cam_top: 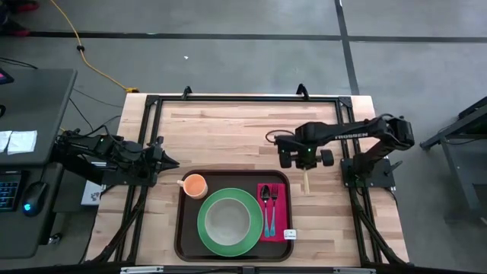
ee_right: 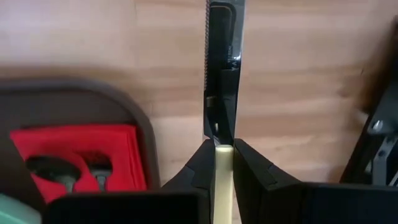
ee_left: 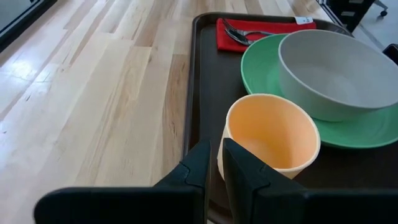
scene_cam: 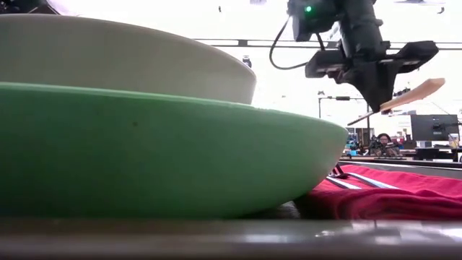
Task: Set up tray
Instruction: Put the yellow knife to the right side of the blue fork on the red napkin
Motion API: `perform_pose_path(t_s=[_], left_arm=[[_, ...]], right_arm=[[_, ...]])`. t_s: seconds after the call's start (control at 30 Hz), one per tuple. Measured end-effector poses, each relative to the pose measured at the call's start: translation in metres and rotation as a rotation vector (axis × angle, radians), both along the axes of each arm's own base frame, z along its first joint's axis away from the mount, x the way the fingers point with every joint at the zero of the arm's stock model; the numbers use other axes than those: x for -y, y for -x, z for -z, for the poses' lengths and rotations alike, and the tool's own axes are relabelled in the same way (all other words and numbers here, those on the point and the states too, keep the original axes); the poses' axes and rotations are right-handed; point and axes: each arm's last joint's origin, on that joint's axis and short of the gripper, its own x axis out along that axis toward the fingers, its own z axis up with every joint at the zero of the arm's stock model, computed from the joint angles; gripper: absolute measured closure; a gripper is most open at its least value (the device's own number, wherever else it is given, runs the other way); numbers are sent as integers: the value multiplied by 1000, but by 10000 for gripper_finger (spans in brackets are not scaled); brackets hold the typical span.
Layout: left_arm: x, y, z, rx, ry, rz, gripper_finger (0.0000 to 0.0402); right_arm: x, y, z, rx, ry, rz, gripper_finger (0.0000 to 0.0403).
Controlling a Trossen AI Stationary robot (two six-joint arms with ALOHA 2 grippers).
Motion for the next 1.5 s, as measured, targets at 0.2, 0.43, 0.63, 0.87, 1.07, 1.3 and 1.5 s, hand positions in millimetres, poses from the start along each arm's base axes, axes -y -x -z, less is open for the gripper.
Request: perform_pose_path(t_s=[0.2,0.43,0.63,0.87,1.07,1.3,1.5], left_arm=[[0,0,0,0,-2,1,328],[0,0,0,0,-2,1,328],[0,0,0,0,-3,1,328],[0,0,0,1,-18,9,328],[0,0,0,1,-18,9,328],[0,0,0,1,-18,9,328],[0,0,0,0,-18,9,328]], right_arm=[[-20,-4,0,20,-20,23,381],[-39,-13,0,108,-33,51,381],[-53,-21,0,187,-47,73,381],[-67,-26,2,217,-73,91,382],[-81,-41,16,243,-136,73,382],[-93,-54,27,288,-173,78,382],[-102,-52,26,282,-191,91,382]])
